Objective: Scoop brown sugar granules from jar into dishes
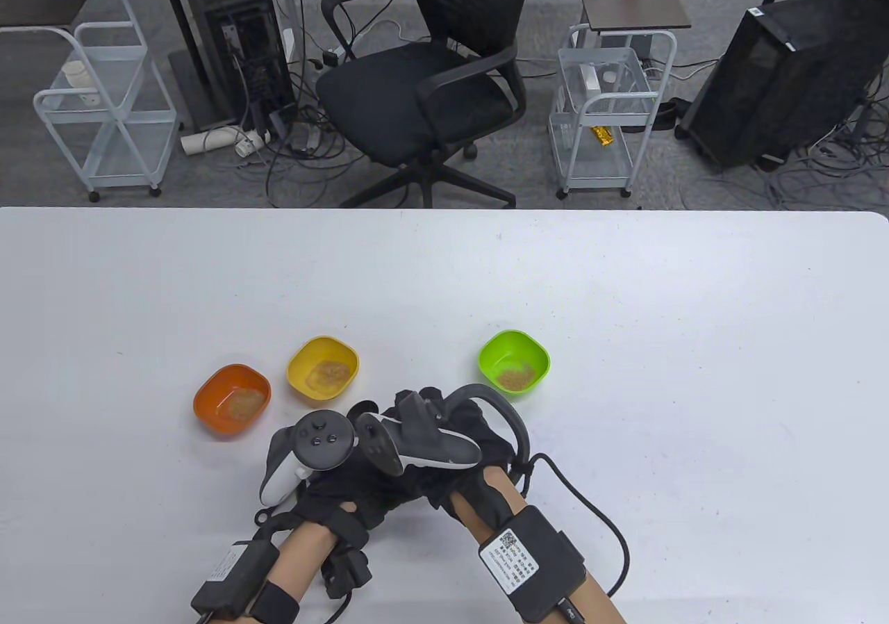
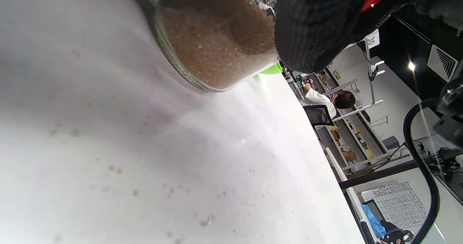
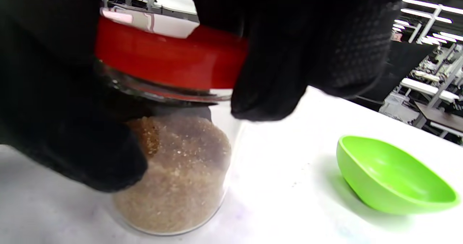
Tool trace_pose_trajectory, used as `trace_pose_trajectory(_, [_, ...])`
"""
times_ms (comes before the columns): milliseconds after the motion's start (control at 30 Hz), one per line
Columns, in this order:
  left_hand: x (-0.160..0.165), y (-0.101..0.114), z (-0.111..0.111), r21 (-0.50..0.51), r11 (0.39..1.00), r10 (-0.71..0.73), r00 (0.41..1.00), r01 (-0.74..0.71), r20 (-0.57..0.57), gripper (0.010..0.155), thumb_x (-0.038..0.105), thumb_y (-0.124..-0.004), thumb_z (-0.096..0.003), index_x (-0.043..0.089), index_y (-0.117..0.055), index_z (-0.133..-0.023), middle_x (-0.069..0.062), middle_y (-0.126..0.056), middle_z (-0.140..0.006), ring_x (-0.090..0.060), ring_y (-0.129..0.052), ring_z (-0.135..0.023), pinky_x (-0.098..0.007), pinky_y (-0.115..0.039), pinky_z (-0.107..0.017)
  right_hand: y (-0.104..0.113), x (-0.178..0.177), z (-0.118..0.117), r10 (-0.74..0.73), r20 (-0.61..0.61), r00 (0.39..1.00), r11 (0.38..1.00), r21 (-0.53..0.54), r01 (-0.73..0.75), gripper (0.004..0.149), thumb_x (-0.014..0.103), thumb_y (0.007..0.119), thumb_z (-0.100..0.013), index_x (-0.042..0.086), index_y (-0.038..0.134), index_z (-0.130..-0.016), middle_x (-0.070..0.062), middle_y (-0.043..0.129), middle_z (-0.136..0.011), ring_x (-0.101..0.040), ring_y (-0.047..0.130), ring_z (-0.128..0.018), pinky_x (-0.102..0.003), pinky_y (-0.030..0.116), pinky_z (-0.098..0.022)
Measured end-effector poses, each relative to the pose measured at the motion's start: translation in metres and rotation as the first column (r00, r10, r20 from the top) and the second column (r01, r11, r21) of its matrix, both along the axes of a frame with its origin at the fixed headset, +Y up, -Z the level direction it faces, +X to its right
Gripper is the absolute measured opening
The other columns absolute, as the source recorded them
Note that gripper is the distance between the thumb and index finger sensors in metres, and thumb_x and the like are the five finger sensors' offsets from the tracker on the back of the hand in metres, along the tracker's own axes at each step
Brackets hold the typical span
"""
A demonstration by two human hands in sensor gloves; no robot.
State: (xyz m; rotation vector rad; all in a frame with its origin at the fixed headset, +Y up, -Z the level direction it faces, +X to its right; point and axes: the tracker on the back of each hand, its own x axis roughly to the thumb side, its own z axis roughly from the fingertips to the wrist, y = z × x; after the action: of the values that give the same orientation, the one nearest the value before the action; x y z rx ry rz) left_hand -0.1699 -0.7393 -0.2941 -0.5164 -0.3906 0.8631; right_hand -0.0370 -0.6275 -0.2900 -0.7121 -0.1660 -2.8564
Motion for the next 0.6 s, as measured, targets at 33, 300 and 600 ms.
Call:
trace_pose_trajectory(33, [0.0, 0.001, 0.001, 0.006, 1.0, -0.002, 1.0, 0.002, -0.001, 0.112, 0.053, -0.094, -0.0539, 0.01, -0.014, -0.118, -0.015, -0.03, -0.127, -0.042, -0.043, -0.124, -0.053, -0.049, -0.089, -0.001, 0.001, 0.0, -0.013, 0.01, 1.0, 1.0, -0.005, 0.013, 0.092, 0.07, 0.076, -0.045, 0.007, 0.058, -0.109, -0.022, 0.08, -0.1, -0.024, 0.107, -0.055, -0.049, 0.091, -0.054])
trace_pose_trajectory(300, [-0.018, 0.039, 0.015, 0.286, 0.928, -0.24, 0.97, 0.241, -0.039, 0.113, 0.058, -0.092, -0.0514, 0.001, -0.021, -0.119, -0.023, -0.038, -0.125, -0.048, -0.051, -0.119, -0.057, -0.053, -0.083, 0.002, 0.023, 0.011, -0.157, 0.033, 0.987, 0.986, -0.055, 0.159, 0.095, 0.072, 0.067, -0.045, 0.012, 0.04, -0.114, -0.02, 0.055, -0.119, -0.047, 0.082, -0.093, -0.065, 0.069, -0.07])
trace_pose_trajectory(600, [-0.062, 0.079, 0.052, 0.505, 0.623, -0.591, 0.782, 0.597, -0.196, 0.095, 0.063, -0.07, -0.0601, 0.009, -0.023, -0.122, -0.021, -0.027, -0.129, -0.049, -0.033, -0.123, -0.068, -0.041, -0.082, 0.002, 0.079, 0.048, -0.305, 0.139, 0.942, 0.952, 0.049, 0.301, 0.087, 0.065, 0.064, -0.05, 0.016, 0.035, -0.115, -0.019, 0.035, -0.125, -0.056, 0.041, -0.109, -0.072, 0.047, -0.075])
